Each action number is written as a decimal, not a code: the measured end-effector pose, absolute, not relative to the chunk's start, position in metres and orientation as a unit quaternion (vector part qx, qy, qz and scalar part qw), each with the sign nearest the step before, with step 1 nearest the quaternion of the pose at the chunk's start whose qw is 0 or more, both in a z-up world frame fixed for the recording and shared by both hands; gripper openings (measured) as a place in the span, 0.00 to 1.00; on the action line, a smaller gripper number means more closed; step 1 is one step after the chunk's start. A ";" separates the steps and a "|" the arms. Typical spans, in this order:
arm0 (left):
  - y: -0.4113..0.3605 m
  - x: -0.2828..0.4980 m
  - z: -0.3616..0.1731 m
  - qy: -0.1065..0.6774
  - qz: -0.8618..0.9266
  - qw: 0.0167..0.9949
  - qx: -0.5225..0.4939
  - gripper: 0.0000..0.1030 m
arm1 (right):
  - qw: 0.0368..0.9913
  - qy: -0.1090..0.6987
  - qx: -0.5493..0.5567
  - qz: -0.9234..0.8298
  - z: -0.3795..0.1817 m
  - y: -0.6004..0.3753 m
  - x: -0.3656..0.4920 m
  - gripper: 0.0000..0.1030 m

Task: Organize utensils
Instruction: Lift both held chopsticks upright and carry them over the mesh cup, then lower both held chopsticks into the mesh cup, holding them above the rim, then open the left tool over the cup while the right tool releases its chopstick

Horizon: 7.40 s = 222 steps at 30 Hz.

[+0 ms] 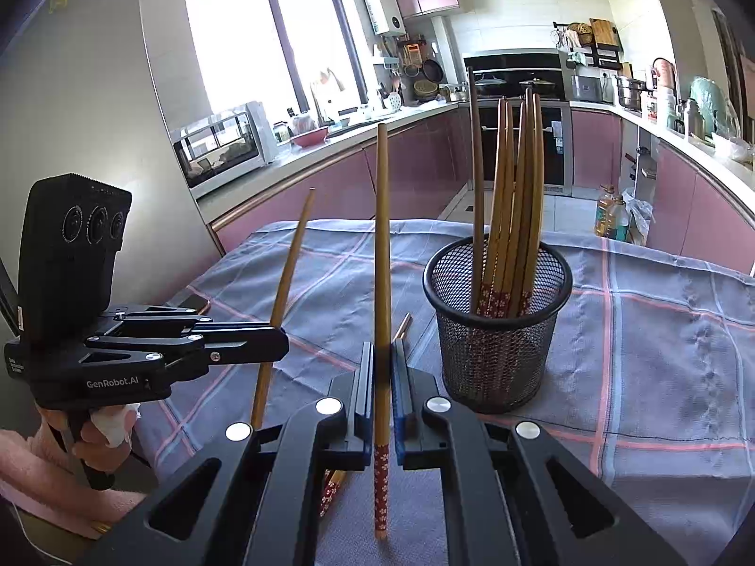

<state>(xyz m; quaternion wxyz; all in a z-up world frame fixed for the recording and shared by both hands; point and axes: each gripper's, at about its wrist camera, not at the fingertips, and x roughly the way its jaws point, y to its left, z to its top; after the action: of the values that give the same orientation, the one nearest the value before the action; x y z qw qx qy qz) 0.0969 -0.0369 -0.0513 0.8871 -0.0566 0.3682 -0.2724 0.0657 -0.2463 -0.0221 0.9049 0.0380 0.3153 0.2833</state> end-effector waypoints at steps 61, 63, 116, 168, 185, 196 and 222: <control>-0.070 0.101 0.030 0.268 -0.293 0.917 -0.029 0.07 | 0.936 0.231 0.039 0.264 0.037 -0.280 0.077 0.06; -0.071 0.100 0.031 0.265 -0.293 0.918 -0.025 0.07 | 0.936 0.229 0.038 0.264 0.038 -0.280 0.077 0.06; -0.108 0.115 0.059 0.217 -0.277 0.936 0.000 0.07 | 0.949 0.203 0.043 0.236 0.051 -0.274 0.109 0.06; -0.130 0.142 0.048 0.256 -0.258 0.932 0.011 0.07 | 0.943 0.243 0.045 0.224 0.025 -0.275 0.128 0.06; -0.135 0.152 0.039 0.269 -0.255 0.929 0.018 0.07 | 0.938 0.258 0.047 0.225 0.018 -0.277 0.134 0.06; -0.140 0.162 0.027 0.291 -0.259 0.921 0.025 0.07 | 0.932 0.280 0.049 0.227 0.008 -0.276 0.142 0.06; -0.132 0.166 0.003 0.304 -0.250 0.919 0.011 0.23 | 0.925 0.296 0.068 0.227 0.001 -0.281 0.138 0.15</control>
<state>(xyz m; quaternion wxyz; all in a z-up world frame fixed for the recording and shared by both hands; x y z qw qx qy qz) 0.1656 -0.1318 0.0033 0.9193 0.0105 0.3036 -0.2502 0.1383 -0.2809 0.0011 0.9252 0.0677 0.2962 0.2275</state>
